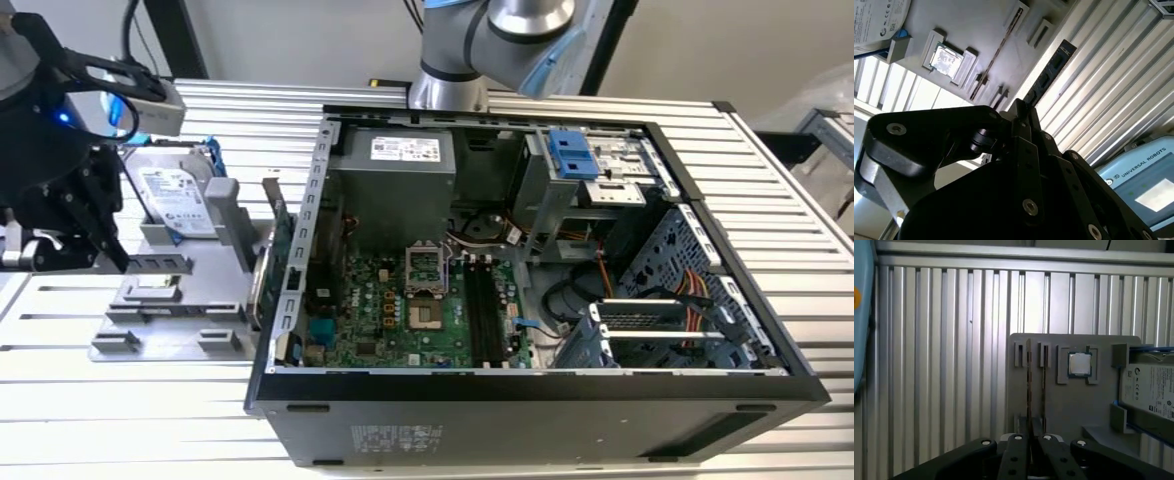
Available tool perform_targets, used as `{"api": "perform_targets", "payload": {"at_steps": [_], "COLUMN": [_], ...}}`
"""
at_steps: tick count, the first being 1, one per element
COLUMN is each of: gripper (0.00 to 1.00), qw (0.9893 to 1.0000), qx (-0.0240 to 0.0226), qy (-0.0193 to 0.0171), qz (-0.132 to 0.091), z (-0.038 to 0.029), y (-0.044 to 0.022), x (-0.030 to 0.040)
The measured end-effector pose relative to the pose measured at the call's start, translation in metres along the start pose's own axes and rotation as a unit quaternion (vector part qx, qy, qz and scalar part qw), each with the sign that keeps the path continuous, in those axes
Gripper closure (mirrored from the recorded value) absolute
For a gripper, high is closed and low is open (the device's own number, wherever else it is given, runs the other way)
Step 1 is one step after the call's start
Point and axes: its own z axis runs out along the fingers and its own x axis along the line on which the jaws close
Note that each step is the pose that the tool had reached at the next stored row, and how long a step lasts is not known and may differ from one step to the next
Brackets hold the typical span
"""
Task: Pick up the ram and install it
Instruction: 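Pick up the ram and move it above insertion slot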
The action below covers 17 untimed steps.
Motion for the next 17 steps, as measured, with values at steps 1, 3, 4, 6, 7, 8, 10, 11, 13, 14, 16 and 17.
{"api": "perform_targets", "payload": {"at_steps": [1, 3, 4, 6, 7, 8, 10, 11, 13, 14, 16, 17], "gripper": [1.00, 1.00, 1.00, 1.00, 1.00, 1.00, 1.00, 1.00, 1.00, 1.00, 1.00, 1.00], "qw": [1.0000, 1.0000, 1.0000, 1.0000, 1.0000, 1.0000, 1.0000, 1.0000, 1.0000, 1.0000, 1.0000, 1.0000], "qx": [0.0001, 0.0000, 0.0001, 0.0001, 0.0000, 0.0000, 0.0001, 0.0001, 0.0000, 0.0001, 0.0001, 0.0001], "qy": [-0.0001, 0.0000, 0.0000, 0.0000, 0.0000, 0.0000, -0.0001, -0.0001, 0.0000, -0.0001, 0.0000, 0.0000], "qz": [0.000, 0.000, 0.000, 0.000, 0.000, 0.000, 0.000, 0.000, 0.000, 0.000, 0.000, 0.000], "z": [-0.0017, -0.0050, -0.0064, -0.0093, -0.0108, -0.0121, -0.0158, -0.0171, -0.0193, -0.0201, -0.0220, -0.0231], "y": [0.0001, 0.0001, 0.0002, 0.0003, 0.0003, 0.0003, 0.0005, 0.0005, 0.0005, 0.0006, 0.0007, 0.0007], "x": [-0.0001, -0.0002, -0.0002, -0.0003, -0.0004, -0.0004, -0.0005, -0.0005, -0.0006, -0.0006, -0.0007, -0.0007]}}
